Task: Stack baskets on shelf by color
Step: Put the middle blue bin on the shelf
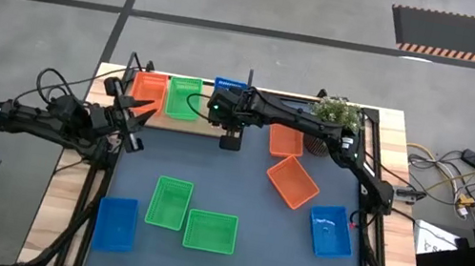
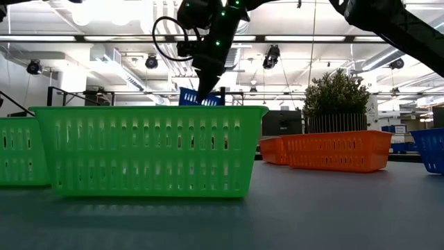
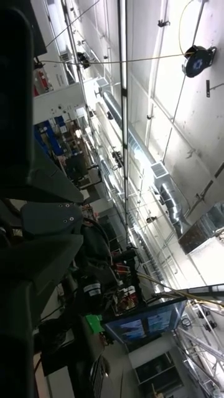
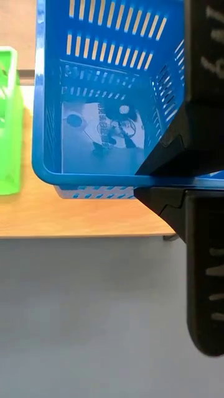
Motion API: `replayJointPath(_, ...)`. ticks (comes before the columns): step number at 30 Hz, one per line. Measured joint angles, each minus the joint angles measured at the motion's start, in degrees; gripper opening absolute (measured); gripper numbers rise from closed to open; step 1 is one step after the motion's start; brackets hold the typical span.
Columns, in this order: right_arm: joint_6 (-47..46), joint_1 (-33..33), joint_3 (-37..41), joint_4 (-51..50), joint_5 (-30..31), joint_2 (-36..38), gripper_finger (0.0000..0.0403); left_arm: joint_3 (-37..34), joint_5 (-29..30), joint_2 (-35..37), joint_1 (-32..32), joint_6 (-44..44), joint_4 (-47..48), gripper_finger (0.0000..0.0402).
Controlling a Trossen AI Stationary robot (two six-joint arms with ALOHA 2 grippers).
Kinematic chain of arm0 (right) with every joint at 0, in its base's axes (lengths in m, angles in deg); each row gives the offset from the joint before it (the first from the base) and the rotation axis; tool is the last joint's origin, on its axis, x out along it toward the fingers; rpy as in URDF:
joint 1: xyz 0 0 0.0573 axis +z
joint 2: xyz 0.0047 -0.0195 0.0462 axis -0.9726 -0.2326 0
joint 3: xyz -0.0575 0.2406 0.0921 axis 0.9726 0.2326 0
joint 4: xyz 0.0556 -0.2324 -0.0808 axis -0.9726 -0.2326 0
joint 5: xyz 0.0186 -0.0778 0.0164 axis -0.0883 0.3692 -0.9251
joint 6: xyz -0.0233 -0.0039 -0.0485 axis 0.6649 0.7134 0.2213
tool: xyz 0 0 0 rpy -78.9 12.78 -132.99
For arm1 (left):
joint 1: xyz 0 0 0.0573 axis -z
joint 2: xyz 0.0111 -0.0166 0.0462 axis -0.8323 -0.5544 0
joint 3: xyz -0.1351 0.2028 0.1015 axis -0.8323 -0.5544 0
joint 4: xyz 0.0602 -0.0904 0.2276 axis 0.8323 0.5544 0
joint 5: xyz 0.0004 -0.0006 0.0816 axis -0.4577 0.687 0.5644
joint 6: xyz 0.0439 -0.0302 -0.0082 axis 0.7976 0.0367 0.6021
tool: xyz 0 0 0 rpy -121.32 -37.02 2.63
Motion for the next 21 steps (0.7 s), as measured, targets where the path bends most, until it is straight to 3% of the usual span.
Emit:
replayJointPath(13, 3.04, -0.97, 5.91, 11.75, -2.67, 0.0, 0.0008, 0.02, 0.0, 0.0, 0.0, 0.02, -0.24, 0.0077)
replayJointPath(21, 2.95, -1.67, 8.51, 12.7, -2.23, 0.0, 0.0008, 0.02, 0.0, 0.0, 0.0, 0.02, -0.62, 0.0077)
